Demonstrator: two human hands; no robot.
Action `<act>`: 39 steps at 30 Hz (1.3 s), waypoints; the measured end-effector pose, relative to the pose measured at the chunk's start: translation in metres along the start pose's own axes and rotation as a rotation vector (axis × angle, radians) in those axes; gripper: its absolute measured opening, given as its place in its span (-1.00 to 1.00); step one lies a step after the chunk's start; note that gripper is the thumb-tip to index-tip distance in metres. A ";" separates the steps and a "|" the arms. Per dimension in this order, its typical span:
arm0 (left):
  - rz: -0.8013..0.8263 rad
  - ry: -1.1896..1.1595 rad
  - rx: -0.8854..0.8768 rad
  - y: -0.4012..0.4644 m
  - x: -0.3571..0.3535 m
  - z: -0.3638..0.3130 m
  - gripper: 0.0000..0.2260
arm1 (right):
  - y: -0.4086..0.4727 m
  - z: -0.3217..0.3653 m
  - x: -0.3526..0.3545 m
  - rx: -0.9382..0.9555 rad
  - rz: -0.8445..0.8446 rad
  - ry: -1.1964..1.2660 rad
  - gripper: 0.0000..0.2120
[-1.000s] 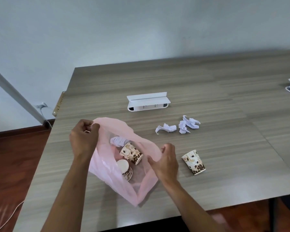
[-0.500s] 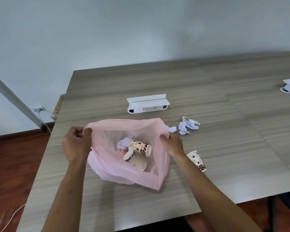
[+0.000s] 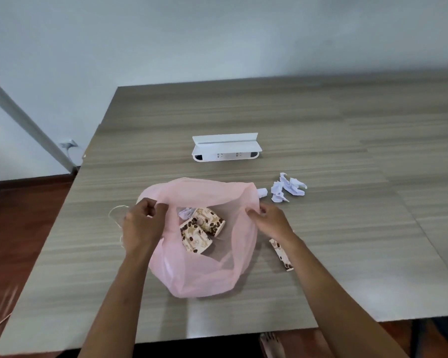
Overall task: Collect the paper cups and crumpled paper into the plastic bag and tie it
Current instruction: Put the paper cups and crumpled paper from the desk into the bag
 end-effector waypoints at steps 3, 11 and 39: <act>-0.081 0.011 0.078 -0.016 -0.015 -0.007 -0.80 | 0.007 -0.023 0.021 0.071 0.181 -0.108 -0.38; -0.250 -0.011 0.152 -0.036 -0.041 -0.032 -0.82 | 0.007 -0.105 0.061 -0.136 0.212 -0.498 0.11; -0.349 0.268 -0.126 -0.067 -0.027 -0.066 -0.90 | 0.004 0.068 -0.062 -0.091 0.433 0.318 -0.65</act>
Point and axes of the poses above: each hand's wrist, its own y-axis towards the middle knuckle, its own x-axis out of the back of the hand, z = x × y, the point moved 3 cm from there along y, towards the middle knuckle, and after that the axes turned 2 degrees about -z, right-handed, at the moved point
